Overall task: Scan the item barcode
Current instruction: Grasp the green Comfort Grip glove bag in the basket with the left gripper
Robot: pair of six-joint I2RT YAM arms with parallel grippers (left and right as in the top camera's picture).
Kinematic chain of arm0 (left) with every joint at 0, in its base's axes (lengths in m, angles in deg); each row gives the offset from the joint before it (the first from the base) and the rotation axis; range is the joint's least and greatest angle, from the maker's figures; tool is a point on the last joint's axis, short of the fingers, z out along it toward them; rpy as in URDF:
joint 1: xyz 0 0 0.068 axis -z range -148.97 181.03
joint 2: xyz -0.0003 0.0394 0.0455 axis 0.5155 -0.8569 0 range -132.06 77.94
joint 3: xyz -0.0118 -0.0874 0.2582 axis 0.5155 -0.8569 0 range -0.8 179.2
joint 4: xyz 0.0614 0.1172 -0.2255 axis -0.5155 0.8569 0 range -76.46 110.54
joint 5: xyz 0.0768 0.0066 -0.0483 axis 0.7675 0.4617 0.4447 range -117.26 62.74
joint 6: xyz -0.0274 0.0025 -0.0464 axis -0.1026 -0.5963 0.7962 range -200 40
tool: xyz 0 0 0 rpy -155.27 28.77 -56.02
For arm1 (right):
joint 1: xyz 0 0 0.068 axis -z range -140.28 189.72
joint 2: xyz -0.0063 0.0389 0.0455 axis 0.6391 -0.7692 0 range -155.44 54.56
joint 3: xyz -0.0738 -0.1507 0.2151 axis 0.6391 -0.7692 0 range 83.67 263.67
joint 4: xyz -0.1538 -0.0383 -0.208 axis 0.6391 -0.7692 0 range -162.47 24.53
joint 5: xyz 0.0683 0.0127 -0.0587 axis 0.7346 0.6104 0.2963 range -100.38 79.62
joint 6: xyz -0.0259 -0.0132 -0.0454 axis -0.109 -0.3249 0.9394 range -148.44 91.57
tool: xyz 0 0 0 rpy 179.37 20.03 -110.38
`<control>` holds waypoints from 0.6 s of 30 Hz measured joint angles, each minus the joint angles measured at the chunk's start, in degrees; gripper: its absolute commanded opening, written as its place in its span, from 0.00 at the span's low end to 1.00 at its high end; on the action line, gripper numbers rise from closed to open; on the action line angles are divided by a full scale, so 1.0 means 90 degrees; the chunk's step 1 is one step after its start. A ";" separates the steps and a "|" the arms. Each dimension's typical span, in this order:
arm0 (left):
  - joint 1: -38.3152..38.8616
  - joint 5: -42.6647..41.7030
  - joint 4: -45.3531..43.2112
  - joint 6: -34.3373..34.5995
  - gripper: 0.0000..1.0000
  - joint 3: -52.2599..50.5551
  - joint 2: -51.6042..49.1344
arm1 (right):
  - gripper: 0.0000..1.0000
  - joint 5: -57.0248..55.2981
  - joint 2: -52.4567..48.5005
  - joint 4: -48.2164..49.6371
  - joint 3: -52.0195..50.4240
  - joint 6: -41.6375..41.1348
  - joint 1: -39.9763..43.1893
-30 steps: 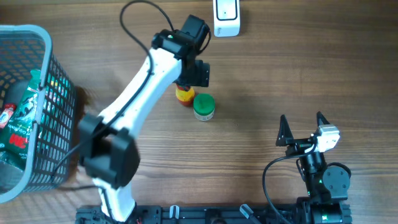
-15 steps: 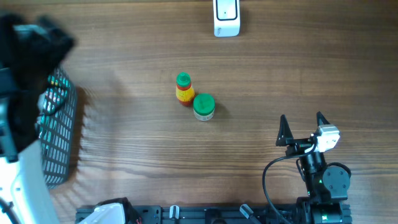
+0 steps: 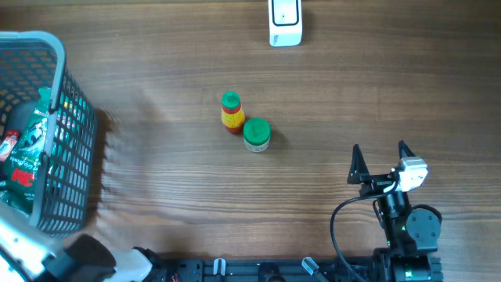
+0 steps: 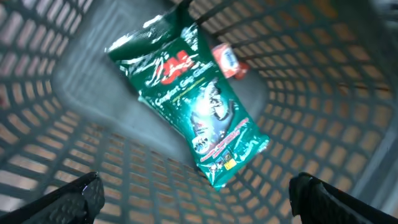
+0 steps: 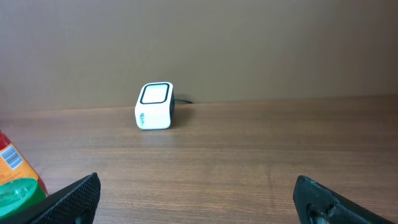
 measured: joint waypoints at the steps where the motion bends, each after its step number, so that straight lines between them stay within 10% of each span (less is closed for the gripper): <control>1: 0.0000 -0.0024 0.0012 0.0240 1.00 0.0000 -0.0182 | 1.00 0.0000 0.0000 0.0000 0.0000 0.0000 0.0000; 18: 0.0148 -0.0063 -0.0338 0.1336 1.00 -0.0002 -0.2883 | 1.00 0.0000 0.0000 0.0000 0.0000 0.0000 0.0000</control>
